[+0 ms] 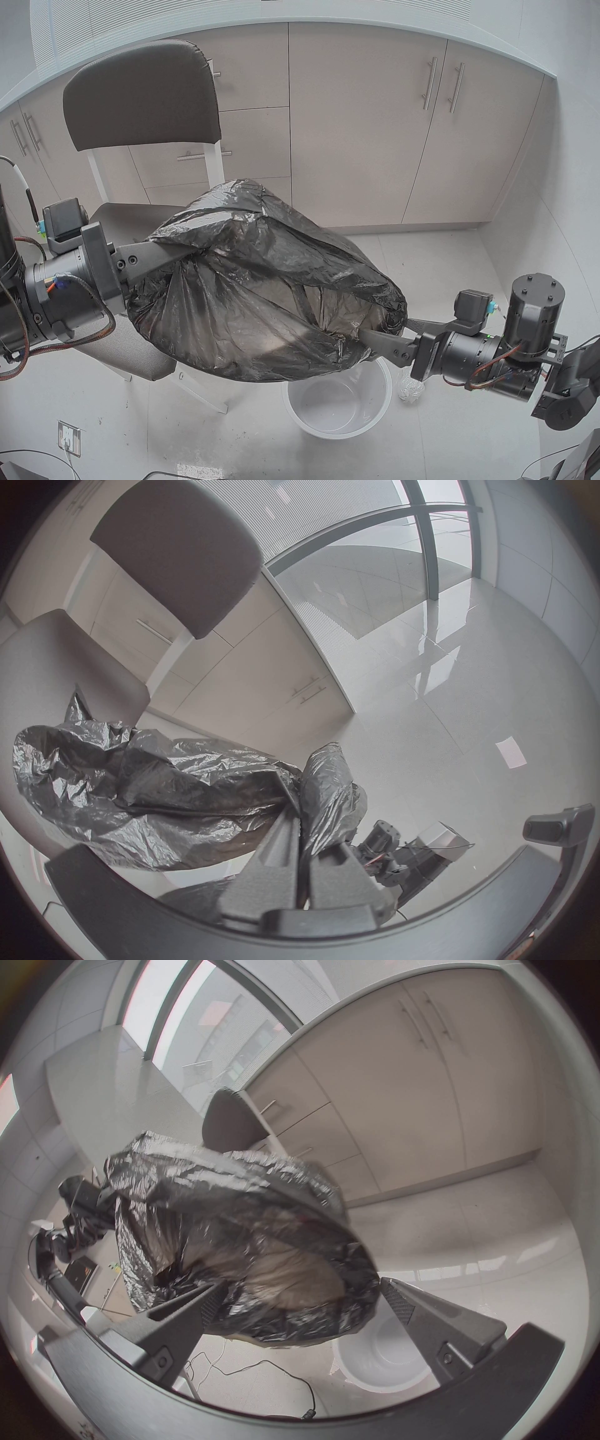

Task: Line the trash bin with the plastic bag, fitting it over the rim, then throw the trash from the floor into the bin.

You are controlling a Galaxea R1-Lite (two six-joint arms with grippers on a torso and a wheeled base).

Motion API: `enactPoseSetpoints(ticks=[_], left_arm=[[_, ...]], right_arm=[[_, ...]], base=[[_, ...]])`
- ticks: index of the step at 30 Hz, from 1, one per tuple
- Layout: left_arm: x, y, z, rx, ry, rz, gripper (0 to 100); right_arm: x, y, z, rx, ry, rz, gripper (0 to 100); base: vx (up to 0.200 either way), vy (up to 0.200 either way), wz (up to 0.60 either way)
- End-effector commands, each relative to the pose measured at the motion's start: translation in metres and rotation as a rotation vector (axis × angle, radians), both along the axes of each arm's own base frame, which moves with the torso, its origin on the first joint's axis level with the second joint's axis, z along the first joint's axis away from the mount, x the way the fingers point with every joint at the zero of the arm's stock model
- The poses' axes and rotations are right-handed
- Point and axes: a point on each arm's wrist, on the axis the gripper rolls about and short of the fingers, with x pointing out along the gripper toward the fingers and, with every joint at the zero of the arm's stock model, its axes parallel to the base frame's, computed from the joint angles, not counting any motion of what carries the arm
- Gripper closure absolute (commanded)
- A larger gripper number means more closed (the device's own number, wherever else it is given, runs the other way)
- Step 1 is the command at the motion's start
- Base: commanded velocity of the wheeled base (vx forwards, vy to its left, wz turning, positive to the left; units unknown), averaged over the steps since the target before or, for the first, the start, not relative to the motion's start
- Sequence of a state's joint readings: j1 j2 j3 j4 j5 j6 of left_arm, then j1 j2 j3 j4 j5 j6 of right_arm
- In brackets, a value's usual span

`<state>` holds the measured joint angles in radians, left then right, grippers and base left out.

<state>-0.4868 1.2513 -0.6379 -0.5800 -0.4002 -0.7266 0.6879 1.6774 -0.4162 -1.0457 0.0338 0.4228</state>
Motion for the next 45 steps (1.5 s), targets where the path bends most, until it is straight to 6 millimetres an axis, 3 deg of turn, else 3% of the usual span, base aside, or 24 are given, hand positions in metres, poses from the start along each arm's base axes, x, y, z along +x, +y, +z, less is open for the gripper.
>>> enactPoseSetpoints(ticks=[1, 30, 35, 36, 45], left_arm=[[-0.008, -0.006, 0.006, -0.013, -0.017, -0.052, 100], [-0.021, -0.010, 0.005, -0.019, -0.017, -0.173, 100], [-0.021, -0.010, 0.005, -0.019, -0.017, -0.173, 100], [-0.021, -0.010, 0.005, -0.019, -0.017, -0.173, 100], [-0.021, -0.011, 0.005, -0.018, -0.014, -0.174, 100]], right_arm=[[-0.004, 0.019, -0.035, -0.078, 0.032, 0.075, 0], [0.021, 0.031, -0.073, -0.025, -0.085, -0.073, 0], [0.021, 0.030, -0.072, -0.022, -0.087, -0.075, 0], [0.021, 0.030, -0.072, -0.022, -0.087, -0.075, 100], [0.022, 0.024, -0.061, -0.032, -0.138, -0.086, 100]], base=[[0.000, 0.000, 0.00], [0.000, 0.000, 0.00], [0.000, 0.000, 0.00], [0.000, 0.000, 0.00], [0.000, 0.000, 0.00]])
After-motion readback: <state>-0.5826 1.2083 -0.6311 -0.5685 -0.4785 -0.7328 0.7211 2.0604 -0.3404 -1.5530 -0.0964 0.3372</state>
